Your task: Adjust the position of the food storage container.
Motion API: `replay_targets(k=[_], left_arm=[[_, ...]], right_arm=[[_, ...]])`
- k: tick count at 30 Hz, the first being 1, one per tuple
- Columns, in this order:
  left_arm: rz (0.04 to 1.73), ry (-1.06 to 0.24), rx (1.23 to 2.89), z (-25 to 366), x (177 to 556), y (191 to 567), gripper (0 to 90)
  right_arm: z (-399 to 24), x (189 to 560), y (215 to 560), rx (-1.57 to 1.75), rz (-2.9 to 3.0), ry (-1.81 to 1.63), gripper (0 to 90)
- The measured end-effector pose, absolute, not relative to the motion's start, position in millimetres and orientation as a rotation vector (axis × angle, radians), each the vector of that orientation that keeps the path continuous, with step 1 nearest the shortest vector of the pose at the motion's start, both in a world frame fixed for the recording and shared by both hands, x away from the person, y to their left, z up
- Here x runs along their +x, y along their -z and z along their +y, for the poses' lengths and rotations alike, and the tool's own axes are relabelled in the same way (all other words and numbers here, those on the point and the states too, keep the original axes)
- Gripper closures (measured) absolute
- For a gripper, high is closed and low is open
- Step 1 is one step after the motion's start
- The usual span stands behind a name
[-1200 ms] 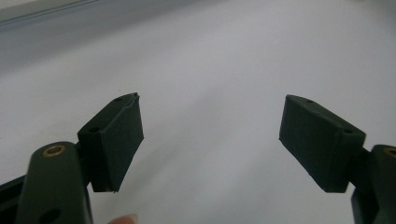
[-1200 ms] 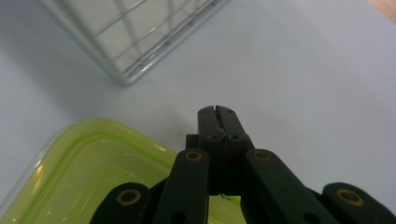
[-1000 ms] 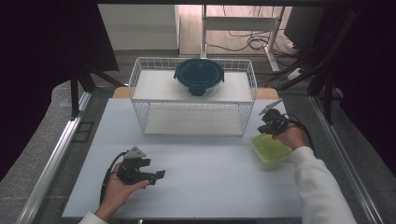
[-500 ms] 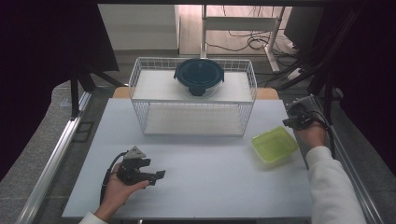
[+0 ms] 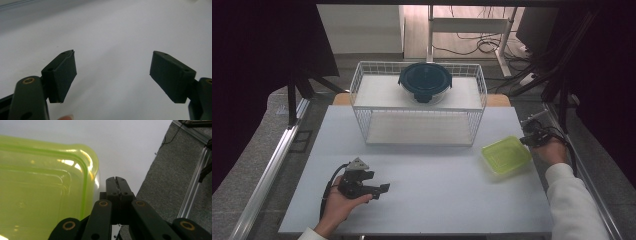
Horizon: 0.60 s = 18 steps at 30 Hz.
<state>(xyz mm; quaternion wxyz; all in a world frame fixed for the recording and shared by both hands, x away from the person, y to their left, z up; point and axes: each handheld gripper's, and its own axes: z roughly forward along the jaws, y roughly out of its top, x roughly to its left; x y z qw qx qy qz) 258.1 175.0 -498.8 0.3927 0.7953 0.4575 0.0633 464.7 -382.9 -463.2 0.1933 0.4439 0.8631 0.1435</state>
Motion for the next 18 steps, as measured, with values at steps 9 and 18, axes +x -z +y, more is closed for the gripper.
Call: replay_targets(k=[9,18], left_arm=[[1.164,-0.149,2.023,175,258,499,20.8],[1.16,-0.143,2.032,174,258,499,20.8]], right_arm=[[-366,453,464,1.174,2.499,-0.435,88.3],[-338,429,469,1.107,2.587,-0.453,88.3]])
